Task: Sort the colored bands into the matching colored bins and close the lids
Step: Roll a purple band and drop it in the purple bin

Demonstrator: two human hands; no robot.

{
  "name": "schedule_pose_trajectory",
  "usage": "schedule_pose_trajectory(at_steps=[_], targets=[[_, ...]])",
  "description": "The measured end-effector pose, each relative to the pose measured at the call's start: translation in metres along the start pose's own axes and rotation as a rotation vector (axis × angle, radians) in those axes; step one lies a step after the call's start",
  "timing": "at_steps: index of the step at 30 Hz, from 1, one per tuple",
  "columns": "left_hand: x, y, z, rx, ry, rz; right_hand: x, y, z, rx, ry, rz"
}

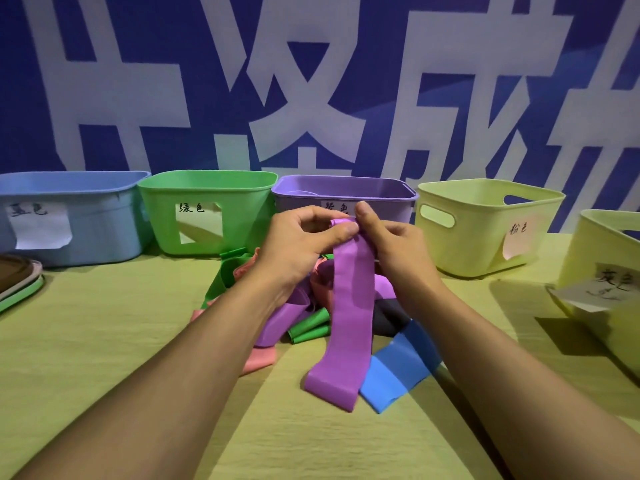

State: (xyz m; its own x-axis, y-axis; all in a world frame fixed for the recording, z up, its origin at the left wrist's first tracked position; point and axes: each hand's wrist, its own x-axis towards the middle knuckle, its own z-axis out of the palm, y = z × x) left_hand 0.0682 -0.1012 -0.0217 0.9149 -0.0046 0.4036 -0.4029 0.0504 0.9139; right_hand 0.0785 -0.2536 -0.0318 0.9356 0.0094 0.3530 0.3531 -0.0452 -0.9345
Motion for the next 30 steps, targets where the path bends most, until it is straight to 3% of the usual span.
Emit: schedule_pose_trajectory(at_steps=[12,16,21,25,30], targets=[[-0.001,0.005,0.002,-0.120,-0.035,-0.076,0.001,0.003,0.000,0.059,-0.040,-0.072],[0.000,0.002,0.001,-0.011,-0.008,-0.173,0.001,0.002,-0.001,0.070,-0.077,-0.118],[0.002,-0.005,-0.003,0.090,0.018,-0.105,-0.001,0.002,-0.002,0.077,-0.101,-0.166],[0.000,-0.003,-0.002,0.021,0.005,-0.111,-0.001,0.003,-0.002,0.131,-0.103,-0.114],[0.000,-0.001,-0.002,-0.015,0.007,-0.129,-0.002,-0.003,-0.002,0.086,-0.091,0.083]])
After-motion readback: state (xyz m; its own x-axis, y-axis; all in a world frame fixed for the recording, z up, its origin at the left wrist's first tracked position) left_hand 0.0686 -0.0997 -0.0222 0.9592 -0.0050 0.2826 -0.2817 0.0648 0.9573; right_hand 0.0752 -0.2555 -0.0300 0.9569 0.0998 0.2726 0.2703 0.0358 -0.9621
